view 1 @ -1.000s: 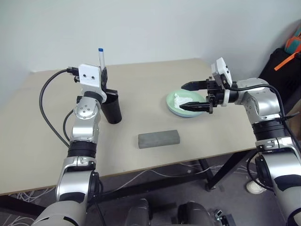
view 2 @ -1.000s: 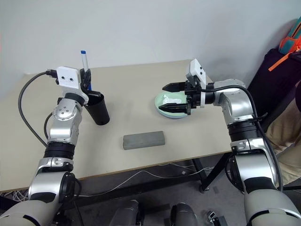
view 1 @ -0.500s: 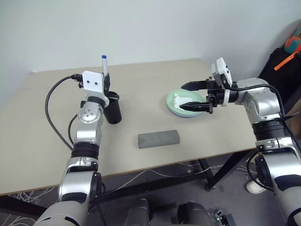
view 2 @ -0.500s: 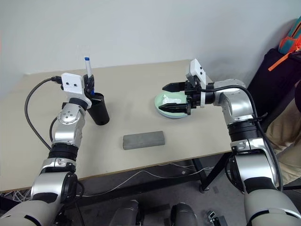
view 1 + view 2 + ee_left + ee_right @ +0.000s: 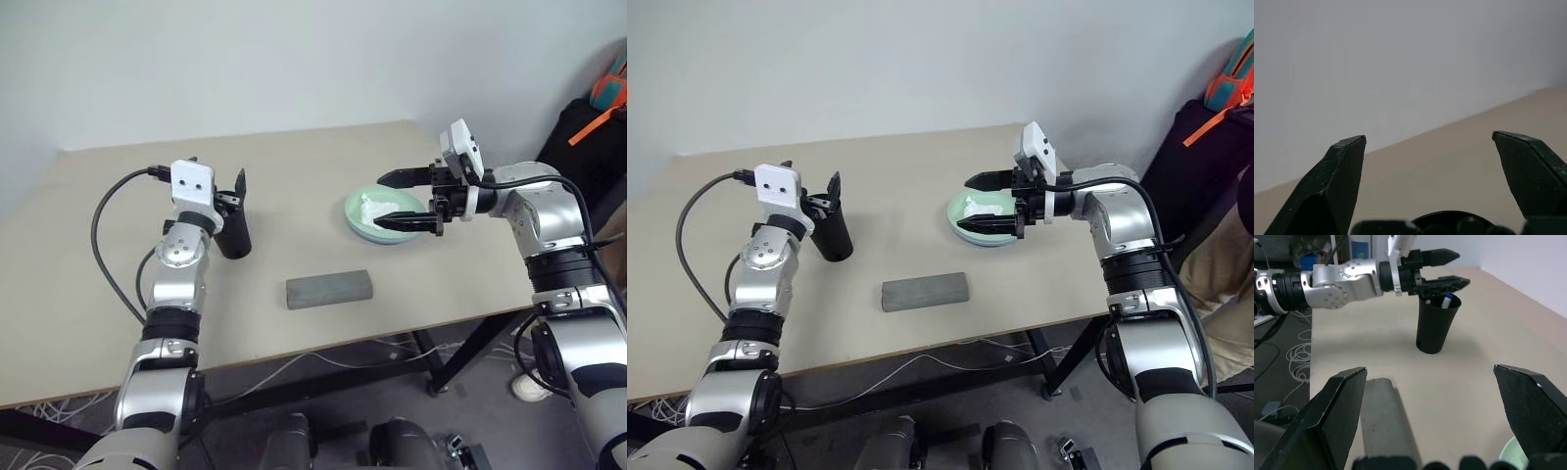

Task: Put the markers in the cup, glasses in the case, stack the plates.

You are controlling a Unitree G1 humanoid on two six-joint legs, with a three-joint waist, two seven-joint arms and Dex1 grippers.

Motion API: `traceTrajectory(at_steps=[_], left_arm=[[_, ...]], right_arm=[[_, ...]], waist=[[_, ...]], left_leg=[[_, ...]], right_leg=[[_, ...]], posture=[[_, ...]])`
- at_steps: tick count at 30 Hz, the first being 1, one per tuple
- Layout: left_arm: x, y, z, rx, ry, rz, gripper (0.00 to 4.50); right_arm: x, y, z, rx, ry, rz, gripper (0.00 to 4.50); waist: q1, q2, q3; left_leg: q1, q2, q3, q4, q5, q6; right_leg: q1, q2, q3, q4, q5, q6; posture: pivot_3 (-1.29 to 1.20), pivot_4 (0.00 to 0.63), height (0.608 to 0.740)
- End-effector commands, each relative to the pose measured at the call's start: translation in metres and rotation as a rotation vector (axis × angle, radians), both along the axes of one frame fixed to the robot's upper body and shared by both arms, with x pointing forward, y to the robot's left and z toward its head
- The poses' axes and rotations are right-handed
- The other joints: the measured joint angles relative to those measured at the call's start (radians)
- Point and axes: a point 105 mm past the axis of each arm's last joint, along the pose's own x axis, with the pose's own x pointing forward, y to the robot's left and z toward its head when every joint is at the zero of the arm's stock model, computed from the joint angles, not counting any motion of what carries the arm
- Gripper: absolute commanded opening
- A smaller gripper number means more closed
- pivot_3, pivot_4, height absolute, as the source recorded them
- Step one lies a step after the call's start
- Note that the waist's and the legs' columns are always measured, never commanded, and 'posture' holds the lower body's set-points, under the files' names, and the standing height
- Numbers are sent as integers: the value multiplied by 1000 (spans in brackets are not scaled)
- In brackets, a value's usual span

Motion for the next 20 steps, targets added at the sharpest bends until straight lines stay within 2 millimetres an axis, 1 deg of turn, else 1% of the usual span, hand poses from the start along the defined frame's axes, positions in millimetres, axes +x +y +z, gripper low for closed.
traceTrajectory(at_steps=[1, 3, 6, 9, 12, 14, 16, 17, 19, 20], left_arm=[[-26, 3, 29, 73, 0, -131, 4449], [-46, 12, 26, 116, 78, -198, 4449], [-75, 19, 24, 187, 163, -273, 4449], [-104, 25, 24, 186, 253, -340, 4449], [-125, 30, 27, 164, 315, -359, 4449], [-137, 40, 29, 142, 348, -340, 4449], [-149, 43, 28, 130, 378, -328, 4449], [-154, 42, 27, 122, 388, -327, 4449], [-164, 41, 21, 92, 398, -319, 4449], [-168, 40, 19, 80, 399, -308, 4449]], right_arm=[[-3, 0, 18, 18, -60, 11, 4500], [-4, -2, 18, 16, -57, 8, 4500], [-4, -2, 16, 16, -50, 4, 4500], [-4, 2, 15, 19, -41, 7, 4500], [-5, 5, 14, 25, -29, 17, 4500], [-7, 12, 13, 24, -21, 38, 4500], [-11, 17, 11, 17, -5, 66, 4500], [-12, 19, 10, 15, 3, 81, 4500], [-15, 24, 7, 12, 10, 105, 4500], [-15, 26, 7, 11, 11, 107, 4500]], waist=[[-2, 0, 0], [-4, 0, 0], [-5, 1, 0], [-4, 1, 0], [2, 2, 1], [0, 3, 1], [-2, 3, 1], [-4, 1, 0], [-2, 2, 0], [-2, 2, 0]], left_leg=[[0, 0, 0, 0, 0, 0], [0, 0, 0, -1, 0, 0], [1, 1, 1, -2, -1, -1], [1, 2, 1, -2, -1, -1], [0, 3, 1, -4, -1, -1], [-1, 5, 1, -6, -1, -1], [-2, 9, 2, -12, -1, -1], [-1, 16, 2, -17, -1, -1], [3, 16, 15, -20, -1, -1], [3, 13, 21, -20, -1, -2]], right_leg=[[0, 0, 0, 0, 0, 0], [-1, 0, 0, 0, 0, 0], [-3, 0, 0, -1, 0, 0], [-3, -1, -1, -2, 0, 0], [-3, -1, -3, -4, 0, 0], [-3, -1, -4, -7, 0, 0], [-3, 1, -4, -10, 0, -1], [-4, 0, -3, -9, 0, -1], [-10, -3, 4, 1, 1, -3], [-13, -1, 3, -3, 2, -5]], posture=[[0, 0, 696], [0, 0, 696], [0, 0, 696], [0, 0, 696], [0, 0, 696], [0, 0, 696], [0, 0, 696], [0, 0, 696], [0, 0, 696], [0, 0, 696]])
